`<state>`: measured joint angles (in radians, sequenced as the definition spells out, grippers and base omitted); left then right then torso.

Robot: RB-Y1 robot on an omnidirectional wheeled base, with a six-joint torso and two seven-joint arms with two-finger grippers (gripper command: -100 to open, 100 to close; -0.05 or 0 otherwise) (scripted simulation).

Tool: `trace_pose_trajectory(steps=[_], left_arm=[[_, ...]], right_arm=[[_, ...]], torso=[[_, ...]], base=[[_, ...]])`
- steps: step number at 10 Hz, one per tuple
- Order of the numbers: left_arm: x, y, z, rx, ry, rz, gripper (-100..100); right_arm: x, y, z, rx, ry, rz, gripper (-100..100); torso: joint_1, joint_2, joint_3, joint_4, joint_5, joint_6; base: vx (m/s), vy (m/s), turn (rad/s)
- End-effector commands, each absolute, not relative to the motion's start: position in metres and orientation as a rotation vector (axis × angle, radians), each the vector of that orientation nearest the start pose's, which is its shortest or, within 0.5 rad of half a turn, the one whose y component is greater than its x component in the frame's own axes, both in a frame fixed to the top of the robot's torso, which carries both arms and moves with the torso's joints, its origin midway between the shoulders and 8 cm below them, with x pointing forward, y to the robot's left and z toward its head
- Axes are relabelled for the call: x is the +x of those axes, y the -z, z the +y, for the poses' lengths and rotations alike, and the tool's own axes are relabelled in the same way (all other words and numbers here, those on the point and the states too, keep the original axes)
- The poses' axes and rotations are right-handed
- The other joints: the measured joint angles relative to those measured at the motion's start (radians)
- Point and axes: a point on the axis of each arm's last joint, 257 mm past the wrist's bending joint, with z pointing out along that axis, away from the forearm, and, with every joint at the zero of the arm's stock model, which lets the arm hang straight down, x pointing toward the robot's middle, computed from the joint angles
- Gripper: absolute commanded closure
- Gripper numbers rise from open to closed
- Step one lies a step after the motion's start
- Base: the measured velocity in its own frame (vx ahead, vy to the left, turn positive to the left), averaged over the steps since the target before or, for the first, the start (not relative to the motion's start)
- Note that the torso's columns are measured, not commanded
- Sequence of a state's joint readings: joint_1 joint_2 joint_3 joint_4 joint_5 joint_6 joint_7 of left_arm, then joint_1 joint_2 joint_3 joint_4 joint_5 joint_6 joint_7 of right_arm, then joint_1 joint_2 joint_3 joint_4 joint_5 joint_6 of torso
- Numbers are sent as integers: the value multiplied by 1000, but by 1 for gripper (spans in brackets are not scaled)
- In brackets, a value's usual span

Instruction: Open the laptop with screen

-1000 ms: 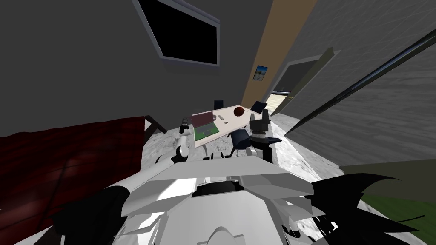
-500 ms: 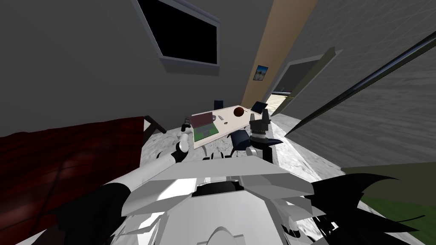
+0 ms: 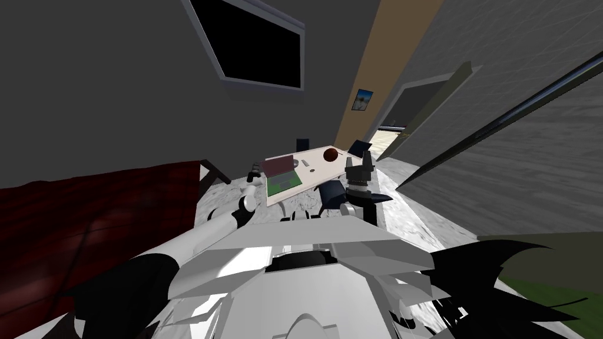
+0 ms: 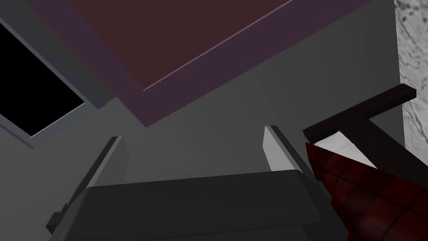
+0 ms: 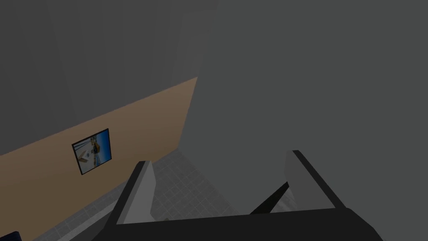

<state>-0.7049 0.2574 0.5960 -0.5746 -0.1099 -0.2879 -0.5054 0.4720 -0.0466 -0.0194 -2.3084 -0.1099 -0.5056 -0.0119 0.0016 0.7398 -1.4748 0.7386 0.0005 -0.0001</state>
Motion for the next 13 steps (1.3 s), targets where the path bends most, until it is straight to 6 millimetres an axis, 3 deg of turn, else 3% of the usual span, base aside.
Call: trace_pose_trajectory(steps=[1, 10, 13], left_arm=[[660, 196, 465, -1034, 571, 1190, -100], [660, 196, 464, -1031, 571, 1192, -100], [664, 190, 453, -997, 608, 1211, -100]], right_arm=[[337, -48, -289, 646, -1390, 538, 0], [337, -48, -289, 646, -1390, 538, 0], [337, -48, -289, 646, -1390, 538, 0]], torso=[[0, -1, -1, 0, 0, 0], [-2, -1, -1, 0, -1, 0], [-3, 0, 0, 0, -1, 0]], base=[[-11, -13, 38], [0, -1, 2], [-28, -34, 100]])
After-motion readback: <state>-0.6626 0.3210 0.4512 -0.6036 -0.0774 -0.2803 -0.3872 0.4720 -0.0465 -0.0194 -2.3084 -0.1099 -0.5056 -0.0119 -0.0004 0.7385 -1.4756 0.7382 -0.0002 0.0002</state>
